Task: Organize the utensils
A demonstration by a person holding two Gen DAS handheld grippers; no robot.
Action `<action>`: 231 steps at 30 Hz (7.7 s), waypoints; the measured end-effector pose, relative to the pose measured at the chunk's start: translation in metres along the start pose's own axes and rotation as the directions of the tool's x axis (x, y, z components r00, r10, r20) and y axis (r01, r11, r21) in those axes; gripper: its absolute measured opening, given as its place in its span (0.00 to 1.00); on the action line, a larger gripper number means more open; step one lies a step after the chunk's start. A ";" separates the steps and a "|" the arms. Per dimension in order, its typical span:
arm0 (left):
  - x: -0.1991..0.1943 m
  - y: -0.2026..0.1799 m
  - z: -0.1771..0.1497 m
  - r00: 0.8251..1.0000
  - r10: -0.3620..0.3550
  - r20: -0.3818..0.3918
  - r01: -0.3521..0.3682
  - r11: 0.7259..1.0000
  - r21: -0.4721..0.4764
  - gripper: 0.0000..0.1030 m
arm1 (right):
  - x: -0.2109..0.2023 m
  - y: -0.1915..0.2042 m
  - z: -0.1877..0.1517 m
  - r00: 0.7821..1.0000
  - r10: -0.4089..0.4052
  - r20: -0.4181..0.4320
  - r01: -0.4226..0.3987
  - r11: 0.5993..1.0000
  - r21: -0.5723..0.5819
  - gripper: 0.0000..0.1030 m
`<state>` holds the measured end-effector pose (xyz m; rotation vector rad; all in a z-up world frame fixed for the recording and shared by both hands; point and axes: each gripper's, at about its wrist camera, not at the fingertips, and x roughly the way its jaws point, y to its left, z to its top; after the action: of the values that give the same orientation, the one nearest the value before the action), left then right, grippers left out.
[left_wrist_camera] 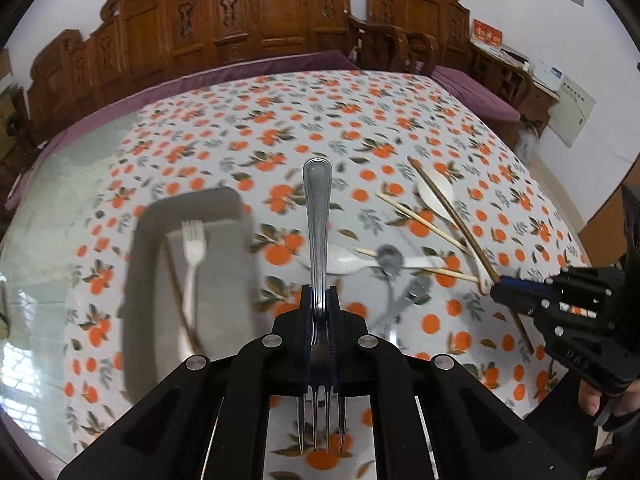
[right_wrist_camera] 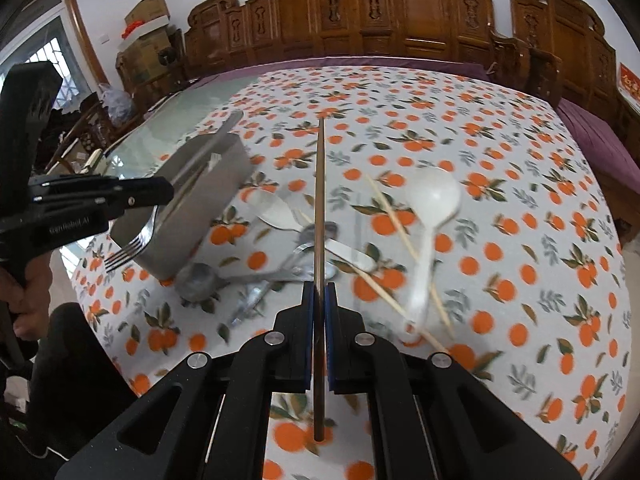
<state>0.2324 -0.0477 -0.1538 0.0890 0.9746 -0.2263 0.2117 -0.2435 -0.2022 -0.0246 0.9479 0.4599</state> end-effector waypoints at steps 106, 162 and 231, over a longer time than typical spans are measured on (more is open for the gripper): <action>0.050 -0.047 -0.048 0.995 -0.007 -0.103 0.034 0.963 0.269 0.44 | 0.059 -0.081 0.018 0.994 -0.105 -0.013 0.105 0.994 0.037 0.24; 0.023 -0.026 -0.012 0.985 -0.170 0.018 0.167 0.980 0.104 0.01 | 0.085 -0.087 0.033 0.982 -0.175 -0.073 0.177 0.984 0.021 0.12; 0.008 0.124 -0.018 0.991 0.082 0.107 -0.067 0.989 -0.134 0.23 | 0.041 0.076 0.067 0.984 0.153 0.086 -0.149 0.987 -0.055 0.11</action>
<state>0.2508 0.0747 -0.1736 -0.0072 0.8698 -0.0970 0.2539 -0.1451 -0.1816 0.0247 0.8534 0.6196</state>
